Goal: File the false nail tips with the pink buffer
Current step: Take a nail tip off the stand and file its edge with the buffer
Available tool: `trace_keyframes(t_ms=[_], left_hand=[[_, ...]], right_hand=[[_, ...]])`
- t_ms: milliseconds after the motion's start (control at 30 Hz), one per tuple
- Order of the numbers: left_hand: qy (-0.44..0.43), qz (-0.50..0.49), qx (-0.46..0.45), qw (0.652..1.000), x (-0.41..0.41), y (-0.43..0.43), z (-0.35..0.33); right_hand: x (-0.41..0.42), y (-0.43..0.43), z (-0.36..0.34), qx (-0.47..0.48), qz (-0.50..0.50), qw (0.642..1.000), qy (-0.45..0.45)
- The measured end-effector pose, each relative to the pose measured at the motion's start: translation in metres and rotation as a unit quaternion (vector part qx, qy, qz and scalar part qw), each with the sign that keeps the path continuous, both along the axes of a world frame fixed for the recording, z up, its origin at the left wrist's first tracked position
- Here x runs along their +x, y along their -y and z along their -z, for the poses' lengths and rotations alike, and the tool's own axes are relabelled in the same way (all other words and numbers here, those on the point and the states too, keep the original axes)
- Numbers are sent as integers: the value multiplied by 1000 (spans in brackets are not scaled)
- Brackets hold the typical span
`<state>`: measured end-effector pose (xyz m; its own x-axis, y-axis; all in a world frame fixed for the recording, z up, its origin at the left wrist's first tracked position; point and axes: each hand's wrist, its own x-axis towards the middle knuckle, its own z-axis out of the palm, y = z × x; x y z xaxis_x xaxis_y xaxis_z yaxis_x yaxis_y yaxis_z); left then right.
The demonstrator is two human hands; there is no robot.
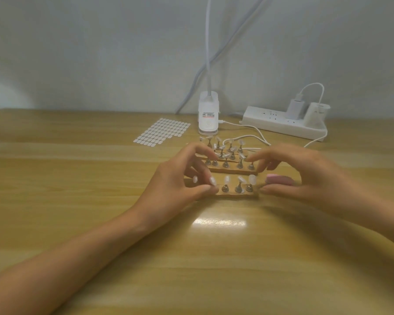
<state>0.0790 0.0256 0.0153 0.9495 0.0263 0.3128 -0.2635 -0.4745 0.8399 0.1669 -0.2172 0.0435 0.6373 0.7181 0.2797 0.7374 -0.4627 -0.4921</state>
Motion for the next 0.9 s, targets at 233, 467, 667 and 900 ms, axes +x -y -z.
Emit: trace_keyframes(t_ms=[233,467,667,900], left_hand=[[-17,17,-6,1000,-9,-12,-2],[-34,5,-49,998,-10,-23,-1],[-35,26,-67,997,-11,-21,1],[-27,33,-59,997,-10,-19,1]], right_hand=[[-14,-13,16,82,-14,996,-41],[-16,-21,19,93,-9,995,-24],[-21,-27,20,124,-11,992,-17],[-22,-26,24,133,-29,990,31]])
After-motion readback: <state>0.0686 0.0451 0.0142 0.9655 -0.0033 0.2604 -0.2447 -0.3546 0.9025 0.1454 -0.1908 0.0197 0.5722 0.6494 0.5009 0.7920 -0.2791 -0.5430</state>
